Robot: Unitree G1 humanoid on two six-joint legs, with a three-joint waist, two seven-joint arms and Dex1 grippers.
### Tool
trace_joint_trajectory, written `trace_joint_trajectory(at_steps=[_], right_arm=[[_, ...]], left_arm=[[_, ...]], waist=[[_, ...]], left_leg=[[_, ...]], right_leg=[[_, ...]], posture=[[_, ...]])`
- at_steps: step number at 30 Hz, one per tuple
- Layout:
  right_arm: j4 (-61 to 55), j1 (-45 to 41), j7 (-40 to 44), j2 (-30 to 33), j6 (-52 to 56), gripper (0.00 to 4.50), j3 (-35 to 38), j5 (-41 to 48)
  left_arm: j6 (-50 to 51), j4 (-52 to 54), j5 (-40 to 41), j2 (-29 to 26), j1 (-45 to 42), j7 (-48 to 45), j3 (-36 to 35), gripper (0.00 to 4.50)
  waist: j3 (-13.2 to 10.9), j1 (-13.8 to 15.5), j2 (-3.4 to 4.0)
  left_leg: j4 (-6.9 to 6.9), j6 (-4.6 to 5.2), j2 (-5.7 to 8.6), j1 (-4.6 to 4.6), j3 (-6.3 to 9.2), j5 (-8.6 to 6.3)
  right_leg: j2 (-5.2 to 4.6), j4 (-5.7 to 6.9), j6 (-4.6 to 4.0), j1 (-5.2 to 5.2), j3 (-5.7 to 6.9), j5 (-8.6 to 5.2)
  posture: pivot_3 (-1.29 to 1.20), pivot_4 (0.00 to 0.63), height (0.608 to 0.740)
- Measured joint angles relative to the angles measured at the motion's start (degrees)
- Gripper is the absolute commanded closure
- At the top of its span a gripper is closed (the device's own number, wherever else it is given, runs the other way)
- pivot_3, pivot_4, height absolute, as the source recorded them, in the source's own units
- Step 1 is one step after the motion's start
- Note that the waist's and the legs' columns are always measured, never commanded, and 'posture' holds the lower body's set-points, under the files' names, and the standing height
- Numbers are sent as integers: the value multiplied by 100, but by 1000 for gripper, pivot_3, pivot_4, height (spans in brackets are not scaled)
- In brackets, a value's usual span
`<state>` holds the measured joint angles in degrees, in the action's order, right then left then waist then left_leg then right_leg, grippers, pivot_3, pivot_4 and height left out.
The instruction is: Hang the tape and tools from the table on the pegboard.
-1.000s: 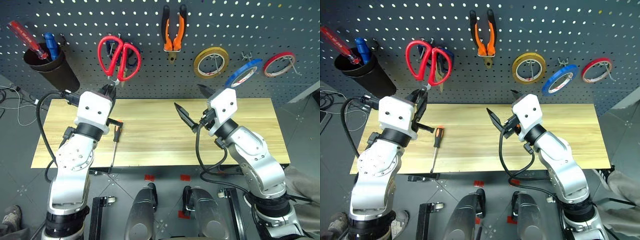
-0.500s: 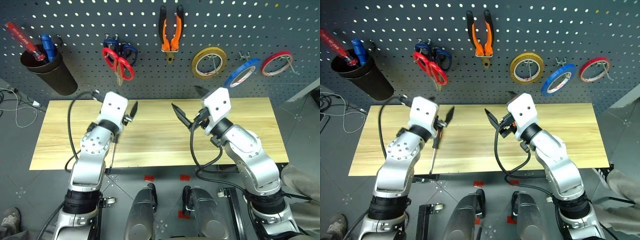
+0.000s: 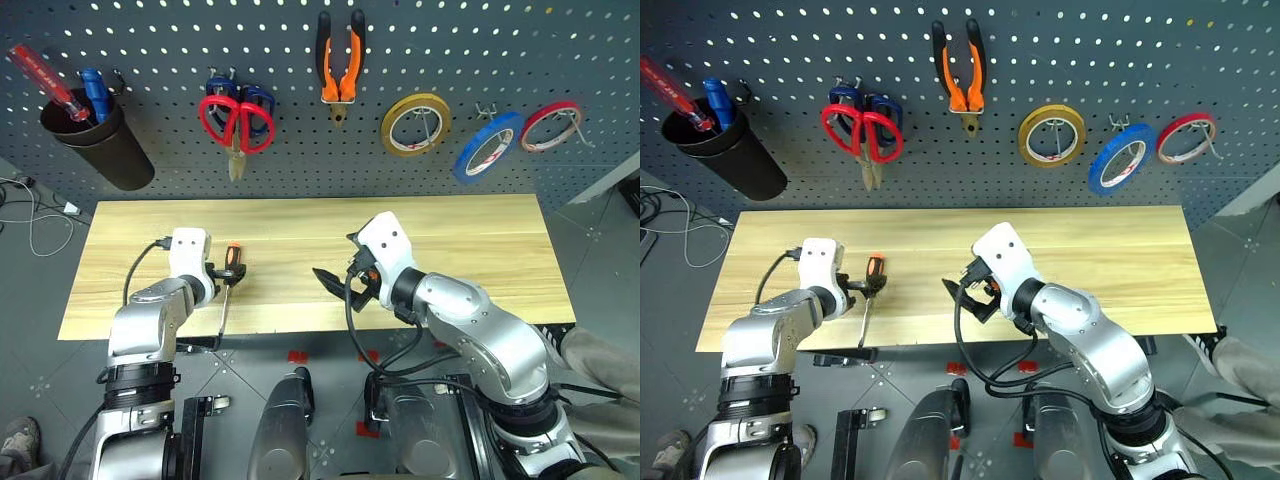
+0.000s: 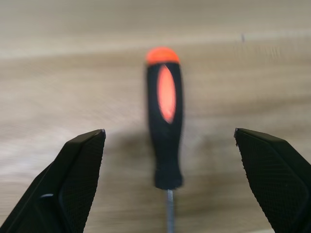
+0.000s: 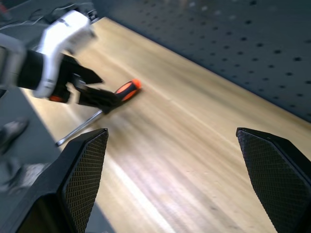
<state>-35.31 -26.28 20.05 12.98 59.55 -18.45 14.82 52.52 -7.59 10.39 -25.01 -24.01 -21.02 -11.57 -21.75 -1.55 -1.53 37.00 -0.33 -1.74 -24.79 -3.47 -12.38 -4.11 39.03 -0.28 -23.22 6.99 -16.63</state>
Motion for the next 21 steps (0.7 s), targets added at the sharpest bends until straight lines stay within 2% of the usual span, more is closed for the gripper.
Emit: trace_joint_trajectory(at_steps=[2, 5, 11, 15, 21], right_arm=[[7, -181, 219, 187, 74, 0, -180, 102], [7, -349, 463, 316, 93, 0, -349, 225], [11, -524, 759, 621, -56, 0, -610, 214], [30, -529, 792, 725, -207, 0, -653, 190], [22, -431, 878, 906, -854, 0, -583, 143]], left_arm=[[71, -316, -18, -17, -164, -78, 128, 19], [58, -550, -35, -104, -355, -107, 257, 631], [-43, -724, -40, -190, -433, -106, 339, 2557], [-132, -419, -10, -213, -235, -106, 322, 3761], [-1592, 1210, 52, -166, 894, -24, -140, 3794]], waist=[[-2, -7, -2], [-2, -10, -2], [-1, -14, -2], [1, -22, -6], [11, -22, -18]], left_leg=[[-1, 0, 0, 0, -1, 0], [0, 0, -3, 1, -2, 0], [1, 0, -2, 1, -3, 0], [-1, -1, -3, 0, -4, 0], [-2, -1, -6, 0, -4, 1]], right_leg=[[0, -1, 0, -2, 0, 0], [1, 1, -1, -2, 0, -1], [-1, 1, -1, -1, -2, 0], [-3, -3, -1, -1, -1, 0], [-5, -6, -2, 0, 3, 1]], posture=[[-103, 387, 740], [-112, 384, 740], [-109, 366, 740], [-105, 336, 740], [-83, 309, 740]])
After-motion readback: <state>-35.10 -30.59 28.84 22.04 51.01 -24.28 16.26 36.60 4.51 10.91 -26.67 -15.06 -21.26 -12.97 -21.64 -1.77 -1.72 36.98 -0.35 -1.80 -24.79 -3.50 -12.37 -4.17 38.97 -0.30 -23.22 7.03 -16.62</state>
